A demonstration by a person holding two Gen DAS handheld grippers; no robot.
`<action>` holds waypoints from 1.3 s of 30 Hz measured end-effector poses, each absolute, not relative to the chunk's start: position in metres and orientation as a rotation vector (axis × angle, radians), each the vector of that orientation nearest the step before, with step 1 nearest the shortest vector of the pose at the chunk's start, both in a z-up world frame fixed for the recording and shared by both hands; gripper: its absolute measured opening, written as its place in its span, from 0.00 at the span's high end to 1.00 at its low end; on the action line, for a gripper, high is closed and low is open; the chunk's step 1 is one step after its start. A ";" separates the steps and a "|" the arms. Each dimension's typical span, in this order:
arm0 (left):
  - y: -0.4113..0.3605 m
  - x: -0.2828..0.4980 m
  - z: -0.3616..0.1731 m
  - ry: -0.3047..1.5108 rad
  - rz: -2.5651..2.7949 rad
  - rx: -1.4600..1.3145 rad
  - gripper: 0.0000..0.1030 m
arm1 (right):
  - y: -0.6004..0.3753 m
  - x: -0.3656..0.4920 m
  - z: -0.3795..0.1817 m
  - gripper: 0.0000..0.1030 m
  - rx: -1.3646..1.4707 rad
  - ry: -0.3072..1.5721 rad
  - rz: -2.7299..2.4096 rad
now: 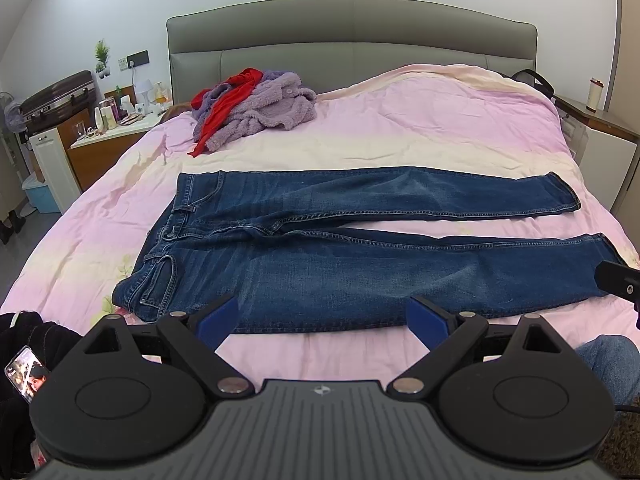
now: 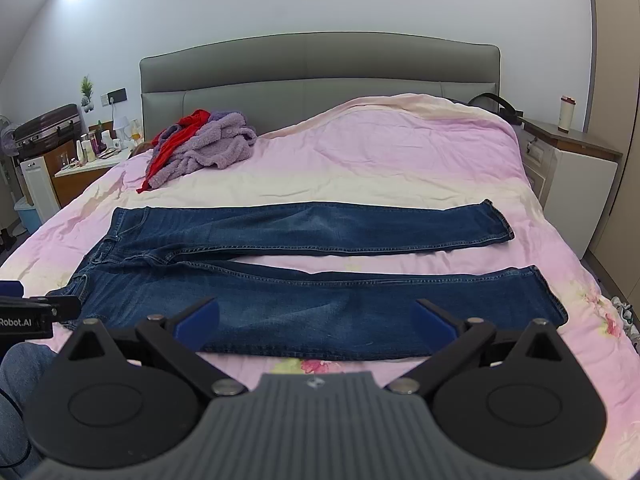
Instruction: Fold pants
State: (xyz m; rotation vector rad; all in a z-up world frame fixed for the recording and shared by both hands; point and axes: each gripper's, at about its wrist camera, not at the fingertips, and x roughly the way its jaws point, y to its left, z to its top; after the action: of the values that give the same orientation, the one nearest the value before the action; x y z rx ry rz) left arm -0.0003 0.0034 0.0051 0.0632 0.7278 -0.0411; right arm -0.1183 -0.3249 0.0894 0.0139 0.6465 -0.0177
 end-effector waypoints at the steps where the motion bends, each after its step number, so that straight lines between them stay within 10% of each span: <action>1: 0.003 0.000 0.005 0.728 -0.041 0.063 0.00 | -0.325 -0.118 0.089 0.05 0.015 0.646 -0.018; 39: 0.005 0.000 0.004 0.721 -0.044 0.080 0.00 | -0.329 -0.118 0.088 0.05 0.031 0.647 -0.027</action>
State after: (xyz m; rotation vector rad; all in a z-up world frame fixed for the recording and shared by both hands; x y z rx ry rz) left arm 0.0004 0.0047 0.0044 0.0798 0.7206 -0.0444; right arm -0.1181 -0.3290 0.0878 0.0310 0.6471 -0.0274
